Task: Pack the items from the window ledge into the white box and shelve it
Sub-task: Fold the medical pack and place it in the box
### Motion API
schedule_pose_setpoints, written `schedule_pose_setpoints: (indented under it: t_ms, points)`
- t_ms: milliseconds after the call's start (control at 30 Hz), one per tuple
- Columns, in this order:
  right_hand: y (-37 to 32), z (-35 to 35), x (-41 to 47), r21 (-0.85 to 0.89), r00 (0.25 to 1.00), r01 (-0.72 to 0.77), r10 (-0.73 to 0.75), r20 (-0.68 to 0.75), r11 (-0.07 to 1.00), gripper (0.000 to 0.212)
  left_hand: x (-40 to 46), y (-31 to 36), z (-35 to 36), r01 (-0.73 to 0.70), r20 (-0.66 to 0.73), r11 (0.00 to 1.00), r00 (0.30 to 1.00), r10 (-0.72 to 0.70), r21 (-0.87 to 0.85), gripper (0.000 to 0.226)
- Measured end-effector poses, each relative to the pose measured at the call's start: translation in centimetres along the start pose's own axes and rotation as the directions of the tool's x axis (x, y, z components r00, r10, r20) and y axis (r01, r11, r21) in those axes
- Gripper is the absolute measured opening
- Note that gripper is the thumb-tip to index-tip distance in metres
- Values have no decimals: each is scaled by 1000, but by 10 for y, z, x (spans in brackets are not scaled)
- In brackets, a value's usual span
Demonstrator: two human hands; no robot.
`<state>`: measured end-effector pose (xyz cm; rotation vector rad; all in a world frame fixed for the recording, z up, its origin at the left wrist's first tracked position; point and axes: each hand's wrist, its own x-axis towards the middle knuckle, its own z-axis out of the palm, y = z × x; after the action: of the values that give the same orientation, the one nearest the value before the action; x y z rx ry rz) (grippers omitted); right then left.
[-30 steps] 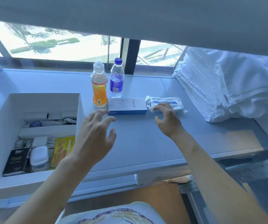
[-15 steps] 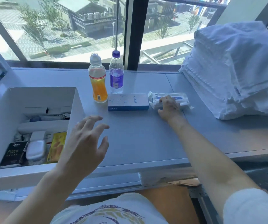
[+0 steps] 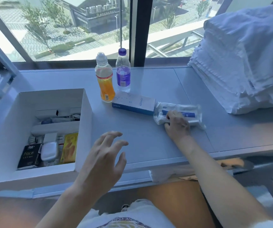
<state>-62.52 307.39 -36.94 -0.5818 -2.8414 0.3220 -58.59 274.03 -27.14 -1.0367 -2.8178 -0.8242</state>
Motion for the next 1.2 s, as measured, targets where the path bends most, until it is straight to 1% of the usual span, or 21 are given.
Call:
schedule_pose_setpoints:
  t_ms: [133,267,367,433,467,533,600,667,700,767,833,900,967,1100,1200]
  points:
    - [-21,-2,-52,9,1000,2,-2,-17,1000,15,1,5,11,-28,48,999,998,29,-30,27]
    - [-46,-8,-97,49,999,45,-46,17,998,15,5,6,23,-40,85,998,995,45,-58,30]
    - [-64,-12,-126,127,994,65,-76,85,990,16,12,4,38,-36,156,998,987,45,-56,45]
    - [-67,-16,-138,205,977,119,-151,149,972,18,16,2,49,-36,218,999,975,44,-39,58]
    - [-64,-19,-141,252,963,154,-202,181,956,22,17,0,55,-42,248,999,968,46,-23,65]
    - [-54,-31,-144,364,931,170,-271,247,916,41,19,-3,66,-56,309,998,950,49,13,81]
    - [-38,-46,-140,409,934,166,-276,226,897,64,21,-5,76,-75,369,995,928,47,62,97]
    - [-19,-58,-130,313,950,160,-232,208,936,88,28,-6,85,-76,417,992,909,25,106,110]
    - [-11,-63,-122,235,949,140,-198,244,962,100,34,-5,88,-69,434,990,901,9,122,114]
    - [0,-70,-104,94,917,80,-110,384,992,121,49,-3,93,-58,463,987,886,-19,153,119]
    - [5,-70,-89,35,860,50,-61,507,998,131,64,0,96,-37,488,985,871,-50,167,123]
    - [4,-65,-79,35,813,42,-55,580,998,136,75,1,98,-28,500,987,864,-54,156,126]
    - [1,-60,-75,44,788,46,-63,613,998,139,83,1,100,-47,517,988,855,-35,145,128]
    - [-2,-55,-80,12,815,86,-77,574,996,136,92,0,108,-110,581,985,814,12,134,135]
    - [-6,-47,-98,-57,851,132,-84,518,990,134,87,2,121,-203,576,961,815,59,188,138]
